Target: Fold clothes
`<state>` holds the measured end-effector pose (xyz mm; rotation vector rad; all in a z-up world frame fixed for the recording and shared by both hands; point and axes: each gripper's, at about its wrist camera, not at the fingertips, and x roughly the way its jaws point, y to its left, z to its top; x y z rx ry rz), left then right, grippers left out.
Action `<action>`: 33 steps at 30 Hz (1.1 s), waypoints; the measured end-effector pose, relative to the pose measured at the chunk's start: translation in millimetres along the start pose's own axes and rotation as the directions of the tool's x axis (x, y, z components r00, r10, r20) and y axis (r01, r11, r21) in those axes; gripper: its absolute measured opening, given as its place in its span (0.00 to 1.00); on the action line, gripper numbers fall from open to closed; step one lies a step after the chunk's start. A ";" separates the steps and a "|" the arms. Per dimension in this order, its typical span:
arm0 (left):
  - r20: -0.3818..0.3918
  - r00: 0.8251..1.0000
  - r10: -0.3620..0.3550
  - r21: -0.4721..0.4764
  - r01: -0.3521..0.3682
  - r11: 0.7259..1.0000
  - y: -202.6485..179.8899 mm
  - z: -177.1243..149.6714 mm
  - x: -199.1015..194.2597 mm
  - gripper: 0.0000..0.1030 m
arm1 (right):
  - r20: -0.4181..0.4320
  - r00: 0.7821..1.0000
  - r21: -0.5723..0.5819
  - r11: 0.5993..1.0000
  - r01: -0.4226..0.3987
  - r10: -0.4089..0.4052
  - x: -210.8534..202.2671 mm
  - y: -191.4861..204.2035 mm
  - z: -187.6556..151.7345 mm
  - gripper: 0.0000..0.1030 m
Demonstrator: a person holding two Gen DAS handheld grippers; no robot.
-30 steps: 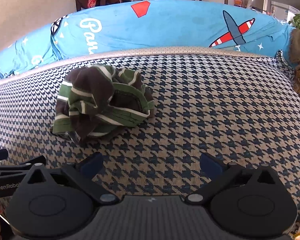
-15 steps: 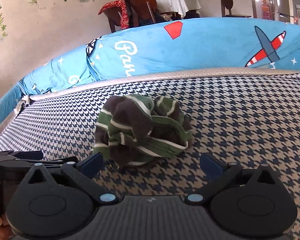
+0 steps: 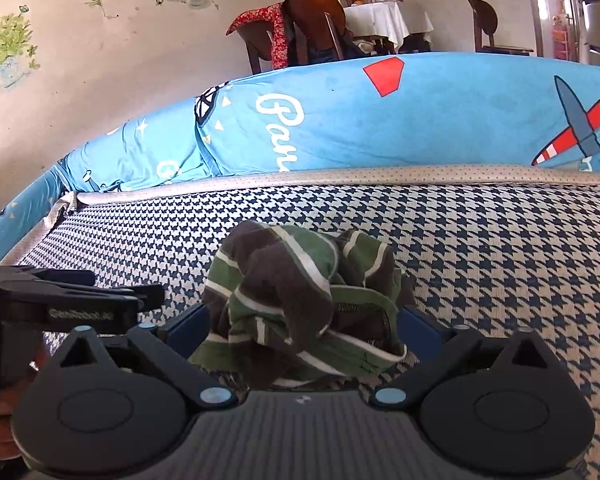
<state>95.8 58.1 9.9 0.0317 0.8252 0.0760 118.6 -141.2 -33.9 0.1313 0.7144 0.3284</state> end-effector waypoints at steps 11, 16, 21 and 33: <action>0.007 1.000 -0.012 -0.078 0.012 0.997 18.8 0.0 -8.0 1.00 | 0.033 0.995 0.023 0.996 -0.092 0.091 20.3 10.8 6.2 0.22; 0.047 0.999 0.016 -0.100 -0.011 0.995 27.6 1.4 -16.6 1.00 | 0.035 0.982 -0.020 0.982 -0.187 0.188 21.3 34.0 -0.7 0.13; 0.065 0.998 0.017 -0.121 -0.009 0.993 36.5 -0.9 -20.4 1.00 | -0.010 0.964 -0.104 0.959 -0.265 0.265 26.8 62.2 -15.0 0.13; 0.072 0.993 -0.090 -0.114 0.098 0.989 34.3 -8.9 -21.0 1.00 | -0.168 0.936 -0.252 0.904 -0.345 0.310 18.5 89.9 -48.6 0.23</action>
